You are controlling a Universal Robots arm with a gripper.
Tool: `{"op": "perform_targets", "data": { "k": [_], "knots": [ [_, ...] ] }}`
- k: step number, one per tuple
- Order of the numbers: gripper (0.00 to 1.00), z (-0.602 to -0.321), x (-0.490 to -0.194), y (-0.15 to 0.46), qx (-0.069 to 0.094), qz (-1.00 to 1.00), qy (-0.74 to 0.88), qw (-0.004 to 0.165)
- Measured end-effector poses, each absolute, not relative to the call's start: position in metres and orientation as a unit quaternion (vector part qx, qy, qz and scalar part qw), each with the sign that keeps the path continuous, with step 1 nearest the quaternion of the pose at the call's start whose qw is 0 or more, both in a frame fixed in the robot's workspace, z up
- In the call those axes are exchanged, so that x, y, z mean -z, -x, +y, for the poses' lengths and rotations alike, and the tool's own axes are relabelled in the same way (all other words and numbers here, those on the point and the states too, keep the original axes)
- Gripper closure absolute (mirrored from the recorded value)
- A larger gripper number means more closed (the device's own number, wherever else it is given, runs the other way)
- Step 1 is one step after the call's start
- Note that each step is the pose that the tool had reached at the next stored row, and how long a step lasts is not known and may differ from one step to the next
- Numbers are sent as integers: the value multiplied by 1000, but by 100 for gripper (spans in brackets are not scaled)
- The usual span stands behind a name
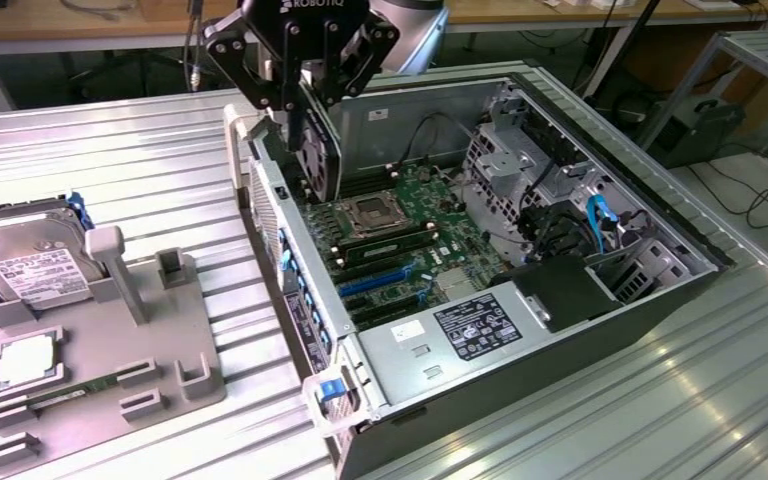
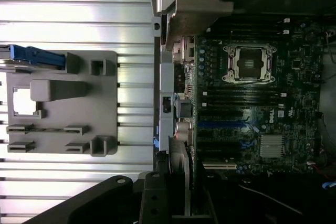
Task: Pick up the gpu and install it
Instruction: 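Pick up the gpu and move the gpu toward the slot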
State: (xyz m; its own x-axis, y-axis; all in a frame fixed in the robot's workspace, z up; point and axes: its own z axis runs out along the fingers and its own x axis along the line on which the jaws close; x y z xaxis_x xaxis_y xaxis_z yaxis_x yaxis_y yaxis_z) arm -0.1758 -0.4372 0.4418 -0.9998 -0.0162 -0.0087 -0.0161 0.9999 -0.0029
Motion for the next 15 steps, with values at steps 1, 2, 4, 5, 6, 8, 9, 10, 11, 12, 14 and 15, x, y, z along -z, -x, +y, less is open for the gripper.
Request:
{"op": "perform_targets", "data": {
  "k": [1,2,4,5,6,8,9,10,11,12,14,15],
  "knots": [
    [72,-437,-442,175,1,1000,8,4],
    [72,-437,-442,174,1,1000,8,4],
    [72,-437,-442,173,1,1000,8,4],
    [72,-437,-442,172,1,1000,8,4],
    [72,-437,-442,171,1,1000,8,4],
    [72,-437,-442,169,1,1000,8,4],
    [72,-437,-442,168,1,1000,8,4],
    [72,-437,-442,167,1,1000,8,4],
    [72,-437,-442,167,1,1000,8,4],
    [72,-437,-442,166,1,1000,8,4],
    [72,-437,-442,164,1,1000,8,4],
    [72,-437,-442,163,1,1000,8,4]
  ]
}}
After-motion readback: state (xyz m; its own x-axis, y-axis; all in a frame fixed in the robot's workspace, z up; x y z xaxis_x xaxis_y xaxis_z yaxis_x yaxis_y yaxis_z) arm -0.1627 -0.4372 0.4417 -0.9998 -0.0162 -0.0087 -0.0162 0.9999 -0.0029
